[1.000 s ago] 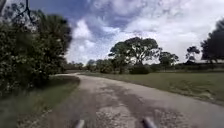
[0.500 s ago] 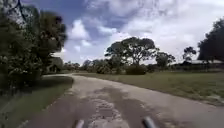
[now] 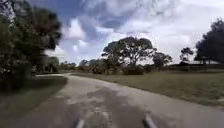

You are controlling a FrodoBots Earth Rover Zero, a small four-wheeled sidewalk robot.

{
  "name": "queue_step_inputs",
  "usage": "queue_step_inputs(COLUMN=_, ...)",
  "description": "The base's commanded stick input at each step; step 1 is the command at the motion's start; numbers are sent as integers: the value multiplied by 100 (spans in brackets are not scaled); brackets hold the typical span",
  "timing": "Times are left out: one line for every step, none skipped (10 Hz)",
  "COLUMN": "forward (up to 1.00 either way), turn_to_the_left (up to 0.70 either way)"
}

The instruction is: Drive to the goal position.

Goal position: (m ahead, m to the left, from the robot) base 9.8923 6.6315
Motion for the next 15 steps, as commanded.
queue_step_inputs(forward=69, turn_to_the_left=34)
queue_step_inputs(forward=69, turn_to_the_left=34)
queue_step_inputs(forward=69, turn_to_the_left=34)
queue_step_inputs(forward=69, turn_to_the_left=34)
queue_step_inputs(forward=69, turn_to_the_left=34)
queue_step_inputs(forward=69, turn_to_the_left=34)
queue_step_inputs(forward=69, turn_to_the_left=31)
queue_step_inputs(forward=69, turn_to_the_left=26)
queue_step_inputs(forward=69, turn_to_the_left=22)
queue_step_inputs(forward=69, turn_to_the_left=17)
queue_step_inputs(forward=69, turn_to_the_left=13)
queue_step_inputs(forward=69, turn_to_the_left=8)
queue_step_inputs(forward=69, turn_to_the_left=4)
queue_step_inputs(forward=69, turn_to_the_left=3)
queue_step_inputs(forward=69, turn_to_the_left=3)
